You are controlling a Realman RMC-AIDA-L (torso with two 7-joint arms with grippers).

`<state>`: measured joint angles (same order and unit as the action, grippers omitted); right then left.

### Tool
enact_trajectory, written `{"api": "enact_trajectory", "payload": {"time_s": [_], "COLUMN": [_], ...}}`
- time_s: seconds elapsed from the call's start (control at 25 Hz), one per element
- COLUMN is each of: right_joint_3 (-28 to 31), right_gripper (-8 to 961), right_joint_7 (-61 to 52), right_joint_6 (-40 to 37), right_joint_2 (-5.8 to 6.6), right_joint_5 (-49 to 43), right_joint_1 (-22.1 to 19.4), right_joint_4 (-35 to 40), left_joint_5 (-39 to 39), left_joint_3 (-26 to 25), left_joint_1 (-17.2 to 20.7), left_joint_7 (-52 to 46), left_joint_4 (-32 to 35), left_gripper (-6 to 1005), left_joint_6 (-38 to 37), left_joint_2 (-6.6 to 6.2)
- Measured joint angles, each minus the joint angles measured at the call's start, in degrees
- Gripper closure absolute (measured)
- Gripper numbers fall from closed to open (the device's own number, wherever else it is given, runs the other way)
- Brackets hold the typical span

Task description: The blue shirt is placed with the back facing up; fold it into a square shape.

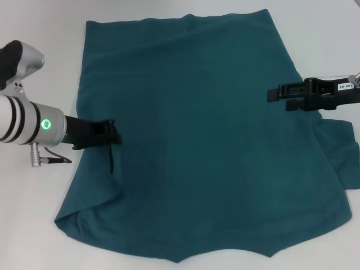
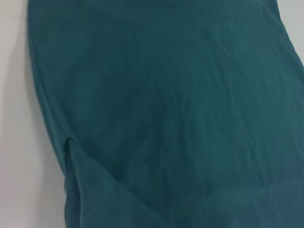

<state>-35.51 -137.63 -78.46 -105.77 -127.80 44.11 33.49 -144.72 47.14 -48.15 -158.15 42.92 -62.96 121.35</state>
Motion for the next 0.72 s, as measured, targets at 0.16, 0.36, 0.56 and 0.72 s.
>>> {"api": "enact_trajectory", "payload": {"time_s": [0.16,0.36,0.56,0.72], "right_joint_3": [0.0,0.0,-0.1,-0.1], "right_gripper": [136,136,136,136], "right_joint_7": [0.0,0.0,0.0,0.0], "right_joint_6": [0.1,0.1,0.1,0.0], "right_joint_2": [-0.06,-0.12,-0.14,-0.14], "right_joint_5": [-0.1,-0.1,-0.1,-0.1], "right_joint_1": [-0.1,-0.1,-0.1,-0.2], "right_joint_4": [0.0,0.0,-0.1,-0.1], "left_joint_5": [0.0,-0.1,-0.2,-0.2], "left_joint_3": [0.3,0.3,0.8,2.7], "left_joint_1": [-0.3,-1.0,-2.6,-3.6], "left_joint_7": [-0.1,-0.1,0.0,0.9], "left_joint_4": [0.0,-0.1,-2.2,-4.1], "left_gripper": [917,901,885,872], "left_joint_6": [0.6,1.3,3.0,4.3], "left_joint_2": [0.24,1.47,1.88,1.41]}}
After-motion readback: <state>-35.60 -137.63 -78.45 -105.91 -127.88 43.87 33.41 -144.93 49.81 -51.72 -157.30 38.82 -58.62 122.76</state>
